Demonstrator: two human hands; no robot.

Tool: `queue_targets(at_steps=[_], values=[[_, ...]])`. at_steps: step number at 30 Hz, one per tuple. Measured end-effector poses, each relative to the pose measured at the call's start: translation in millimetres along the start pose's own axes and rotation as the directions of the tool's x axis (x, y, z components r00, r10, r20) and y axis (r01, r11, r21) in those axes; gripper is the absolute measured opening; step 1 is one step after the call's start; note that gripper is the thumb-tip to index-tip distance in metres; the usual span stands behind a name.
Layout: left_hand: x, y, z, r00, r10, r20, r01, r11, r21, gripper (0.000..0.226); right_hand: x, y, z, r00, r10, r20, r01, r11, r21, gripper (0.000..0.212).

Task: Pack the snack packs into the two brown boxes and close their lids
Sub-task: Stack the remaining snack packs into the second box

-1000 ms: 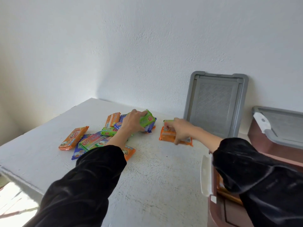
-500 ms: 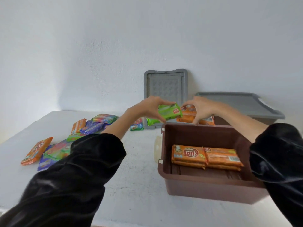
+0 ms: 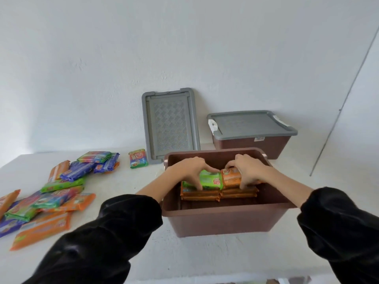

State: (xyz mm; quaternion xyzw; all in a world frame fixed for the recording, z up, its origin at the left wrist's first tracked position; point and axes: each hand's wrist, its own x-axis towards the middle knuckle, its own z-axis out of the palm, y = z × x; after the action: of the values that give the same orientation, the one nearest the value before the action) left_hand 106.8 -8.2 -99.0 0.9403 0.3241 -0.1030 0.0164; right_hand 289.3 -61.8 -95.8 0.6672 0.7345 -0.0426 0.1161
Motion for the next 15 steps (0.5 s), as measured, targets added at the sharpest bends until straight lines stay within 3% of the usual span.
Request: queue_targets(at_steps=[7, 15], values=[[2.8, -1.1, 15.3, 1.0, -0.003, -0.018, 0.005, 0.994, 0.108, 0.074, 2.7, 0.9, 14.7, 0.999, -0.018, -0.036, 0.02, 0.998, 0.062, 0.082], [8.8, -2.9, 19.5, 1.0, 0.012, -0.008, -0.011, 0.998, 0.069, 0.075, 4.7, -1.8, 13.3, 0.999, -0.021, -0.036, 0.023, 0.997, 0.074, 0.077]])
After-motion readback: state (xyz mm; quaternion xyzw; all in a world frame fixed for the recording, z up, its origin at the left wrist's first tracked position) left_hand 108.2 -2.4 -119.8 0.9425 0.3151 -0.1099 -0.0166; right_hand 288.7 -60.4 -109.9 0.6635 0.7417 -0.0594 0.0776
